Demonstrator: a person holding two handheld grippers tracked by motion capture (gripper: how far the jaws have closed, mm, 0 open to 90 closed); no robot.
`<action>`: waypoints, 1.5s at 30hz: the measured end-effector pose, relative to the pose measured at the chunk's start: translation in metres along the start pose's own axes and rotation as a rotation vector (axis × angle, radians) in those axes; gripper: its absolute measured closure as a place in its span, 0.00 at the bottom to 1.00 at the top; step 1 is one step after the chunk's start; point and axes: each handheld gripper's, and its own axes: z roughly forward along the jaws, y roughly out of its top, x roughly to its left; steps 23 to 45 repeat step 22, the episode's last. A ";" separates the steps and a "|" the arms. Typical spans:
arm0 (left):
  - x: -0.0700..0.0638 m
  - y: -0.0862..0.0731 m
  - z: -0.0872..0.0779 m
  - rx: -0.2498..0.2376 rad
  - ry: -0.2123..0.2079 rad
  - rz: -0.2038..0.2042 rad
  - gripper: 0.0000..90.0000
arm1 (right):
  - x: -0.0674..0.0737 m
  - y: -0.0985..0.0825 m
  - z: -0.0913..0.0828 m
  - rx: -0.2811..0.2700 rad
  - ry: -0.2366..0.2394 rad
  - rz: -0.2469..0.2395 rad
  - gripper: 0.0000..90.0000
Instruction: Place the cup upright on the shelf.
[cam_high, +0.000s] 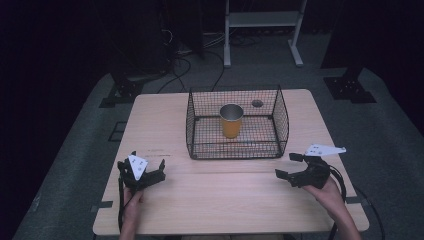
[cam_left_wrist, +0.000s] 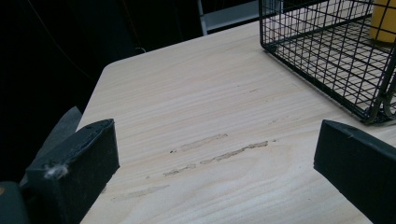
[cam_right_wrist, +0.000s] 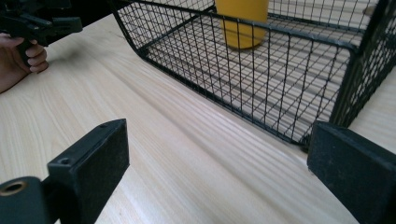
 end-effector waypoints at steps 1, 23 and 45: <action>0.000 0.000 0.000 0.000 0.000 0.000 0.00 | 0.000 0.000 0.000 0.000 0.000 0.000 0.05; 0.000 0.000 0.001 0.005 0.003 0.003 0.00 | 0.017 -0.037 -0.011 -0.020 0.008 -0.021 0.05; 0.000 0.000 0.001 0.005 0.003 0.003 0.00 | 0.017 -0.037 -0.011 -0.020 0.008 -0.021 0.05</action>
